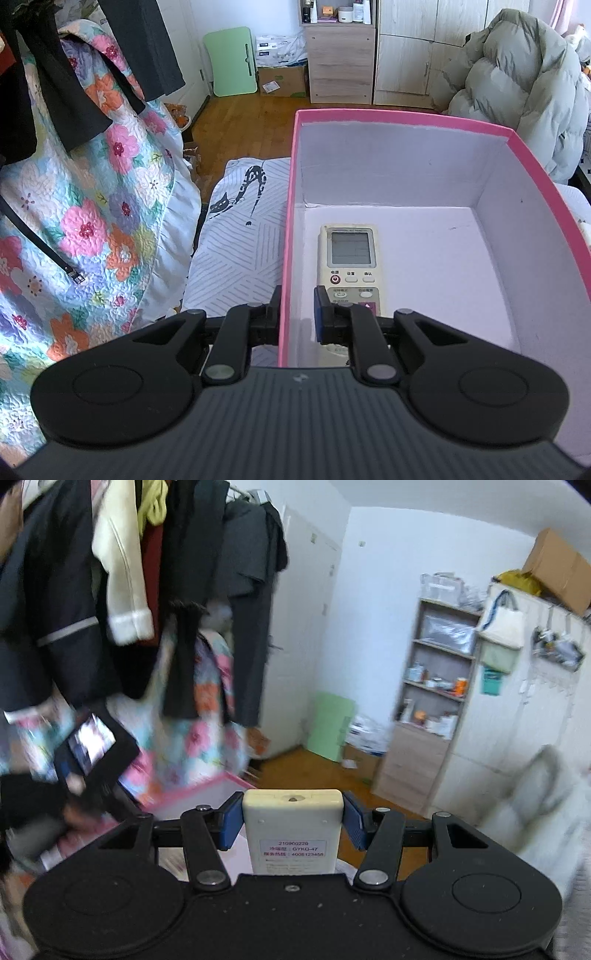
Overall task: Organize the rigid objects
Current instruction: 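Carry the labelled remote with the right tool into the pink box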
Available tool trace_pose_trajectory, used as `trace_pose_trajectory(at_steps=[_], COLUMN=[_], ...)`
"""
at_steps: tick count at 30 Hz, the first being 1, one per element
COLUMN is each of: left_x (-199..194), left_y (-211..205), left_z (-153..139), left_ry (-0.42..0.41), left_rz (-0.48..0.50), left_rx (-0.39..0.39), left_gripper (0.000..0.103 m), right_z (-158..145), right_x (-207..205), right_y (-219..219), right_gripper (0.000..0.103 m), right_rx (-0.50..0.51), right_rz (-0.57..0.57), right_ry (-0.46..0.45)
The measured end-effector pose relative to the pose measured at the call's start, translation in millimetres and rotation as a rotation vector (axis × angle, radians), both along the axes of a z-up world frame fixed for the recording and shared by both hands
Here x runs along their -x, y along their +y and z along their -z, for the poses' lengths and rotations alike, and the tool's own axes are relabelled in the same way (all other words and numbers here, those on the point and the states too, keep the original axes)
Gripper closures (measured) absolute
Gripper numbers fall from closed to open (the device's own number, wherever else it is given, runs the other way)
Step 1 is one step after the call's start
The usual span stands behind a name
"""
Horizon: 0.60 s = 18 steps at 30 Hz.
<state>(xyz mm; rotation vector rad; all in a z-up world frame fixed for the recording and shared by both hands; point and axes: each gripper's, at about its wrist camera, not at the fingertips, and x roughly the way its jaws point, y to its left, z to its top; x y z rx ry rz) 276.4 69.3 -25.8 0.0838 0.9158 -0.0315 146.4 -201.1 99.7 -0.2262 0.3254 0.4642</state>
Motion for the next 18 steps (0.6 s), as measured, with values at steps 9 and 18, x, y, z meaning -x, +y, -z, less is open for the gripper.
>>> trace_pose_trajectory(at_steps=[9, 18], left_x=[3, 2], left_y=[4, 10], left_z=[-1, -1], left_ry=[-0.009, -0.005], left_rz=[-0.021, -0.026], left_rx=[0.011, 0.055], left_gripper=[0.093, 0.093], right_z=[59, 99], right_x=[-88, -113], right_y=[76, 99], right_gripper=[0.042, 0.042], right_rx=[-0.074, -0.038], right_rz=[-0.024, 0.065], right_ry=[0.18, 0.335])
